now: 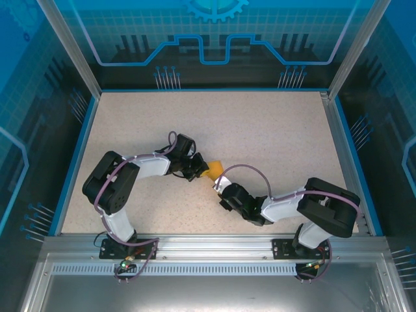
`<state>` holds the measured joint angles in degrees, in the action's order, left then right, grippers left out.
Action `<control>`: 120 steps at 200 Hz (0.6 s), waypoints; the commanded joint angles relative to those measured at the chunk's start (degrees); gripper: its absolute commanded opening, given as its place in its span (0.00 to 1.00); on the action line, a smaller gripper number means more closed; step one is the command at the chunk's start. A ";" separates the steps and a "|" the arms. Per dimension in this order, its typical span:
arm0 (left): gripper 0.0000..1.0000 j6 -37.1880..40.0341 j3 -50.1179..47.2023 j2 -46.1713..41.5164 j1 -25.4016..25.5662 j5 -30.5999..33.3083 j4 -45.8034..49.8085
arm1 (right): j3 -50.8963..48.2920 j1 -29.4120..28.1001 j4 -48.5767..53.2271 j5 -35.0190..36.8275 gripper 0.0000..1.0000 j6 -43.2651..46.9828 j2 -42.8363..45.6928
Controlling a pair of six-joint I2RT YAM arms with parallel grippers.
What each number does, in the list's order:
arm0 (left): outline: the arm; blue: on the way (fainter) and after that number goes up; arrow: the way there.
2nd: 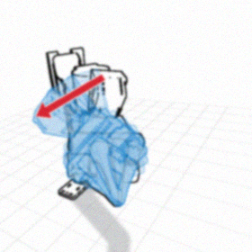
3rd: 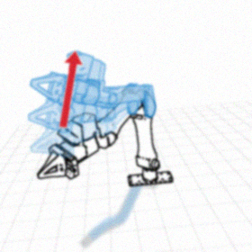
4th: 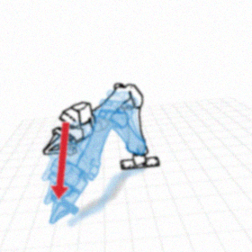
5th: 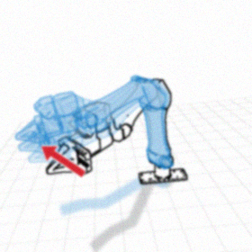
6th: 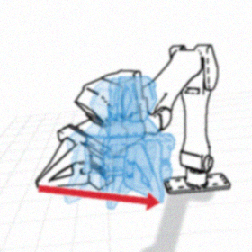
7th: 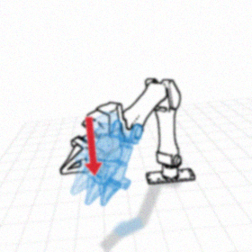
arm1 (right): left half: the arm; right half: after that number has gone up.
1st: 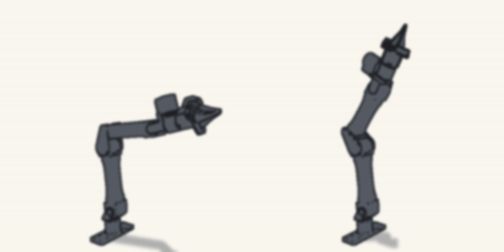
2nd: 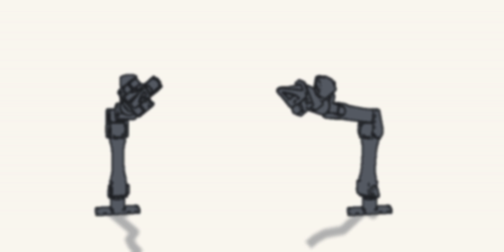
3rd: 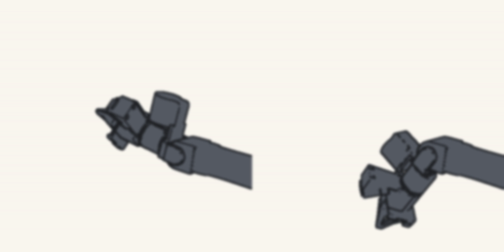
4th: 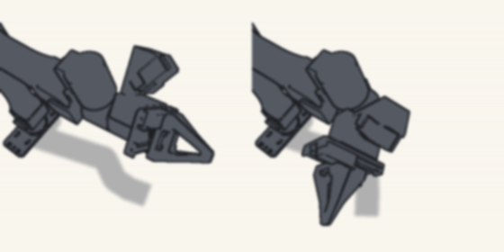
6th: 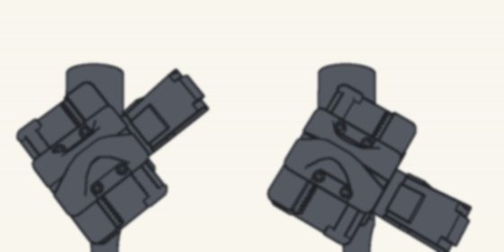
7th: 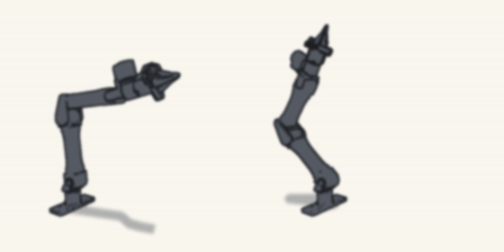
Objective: Fold a paper plane with a square sheet of paper (pick it up from the middle)
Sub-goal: Fold the wing for the fifth time at the center of the table.
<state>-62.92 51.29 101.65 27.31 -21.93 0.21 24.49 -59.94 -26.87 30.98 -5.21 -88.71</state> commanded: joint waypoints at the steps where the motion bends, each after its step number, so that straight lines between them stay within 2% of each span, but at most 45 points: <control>1: 0.05 0.38 0.96 0.21 -0.33 -0.21 1.42 | 0.87 0.28 0.99 -0.41 0.23 -1.30 1.76; 86: 0.05 0.17 0.83 -0.04 -0.28 -0.47 1.44 | 1.02 0.18 2.19 0.87 0.14 -1.85 0.80; 108: 0.09 0.35 0.66 -0.71 -0.26 -0.48 1.53 | 1.68 0.30 2.47 1.22 0.05 -2.51 0.42; 120: 0.15 0.45 0.50 -1.59 -0.31 -0.01 1.85 | 1.90 0.39 2.16 0.80 0.02 -3.00 0.29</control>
<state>-62.83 51.29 101.65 27.31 -21.91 0.19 24.86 -59.94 -24.95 31.05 -6.55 -87.64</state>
